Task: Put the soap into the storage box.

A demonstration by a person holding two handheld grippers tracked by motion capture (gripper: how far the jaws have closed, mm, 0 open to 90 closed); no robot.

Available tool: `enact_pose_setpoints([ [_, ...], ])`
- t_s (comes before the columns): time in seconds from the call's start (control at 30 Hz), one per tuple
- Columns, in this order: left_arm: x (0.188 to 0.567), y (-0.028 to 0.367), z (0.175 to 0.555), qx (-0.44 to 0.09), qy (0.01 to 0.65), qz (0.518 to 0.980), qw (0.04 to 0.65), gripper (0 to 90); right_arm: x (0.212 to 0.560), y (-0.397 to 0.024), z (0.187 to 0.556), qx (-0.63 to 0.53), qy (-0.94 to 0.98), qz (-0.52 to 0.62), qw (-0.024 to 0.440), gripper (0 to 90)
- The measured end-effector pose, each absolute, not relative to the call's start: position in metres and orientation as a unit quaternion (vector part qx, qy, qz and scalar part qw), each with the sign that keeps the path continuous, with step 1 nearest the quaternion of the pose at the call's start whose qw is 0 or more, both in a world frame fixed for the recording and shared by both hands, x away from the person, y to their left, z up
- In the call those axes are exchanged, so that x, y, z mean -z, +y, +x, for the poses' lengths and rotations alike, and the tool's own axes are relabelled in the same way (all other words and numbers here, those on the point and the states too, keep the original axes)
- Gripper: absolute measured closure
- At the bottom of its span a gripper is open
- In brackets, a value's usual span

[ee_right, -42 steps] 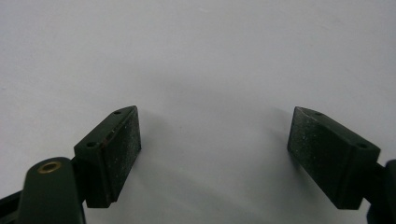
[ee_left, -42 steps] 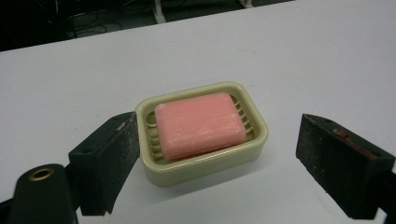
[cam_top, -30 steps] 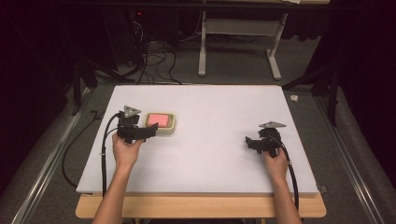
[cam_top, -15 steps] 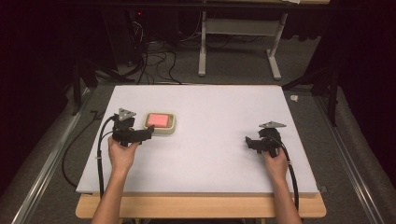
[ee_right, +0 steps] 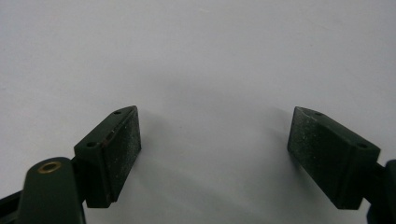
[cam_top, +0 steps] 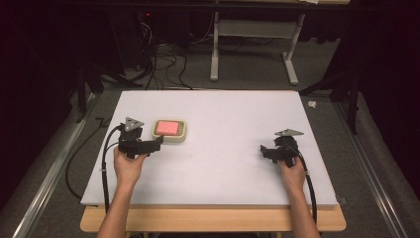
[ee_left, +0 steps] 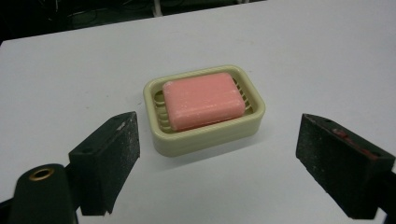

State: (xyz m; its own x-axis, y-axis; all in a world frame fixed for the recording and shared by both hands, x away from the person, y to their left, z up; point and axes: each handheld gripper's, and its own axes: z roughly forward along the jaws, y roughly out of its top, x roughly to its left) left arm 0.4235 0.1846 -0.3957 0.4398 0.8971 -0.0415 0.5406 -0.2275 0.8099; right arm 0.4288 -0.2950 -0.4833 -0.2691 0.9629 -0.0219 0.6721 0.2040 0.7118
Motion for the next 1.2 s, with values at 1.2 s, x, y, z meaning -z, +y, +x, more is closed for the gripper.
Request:
enact_pose_setpoints([
  [1.2,0.412,0.173,0.4,-0.188,0.455,0.77,0.405,14.9,0.483,-0.295,0.429,-0.301,0.737,0.555,0.242,18.2],
])
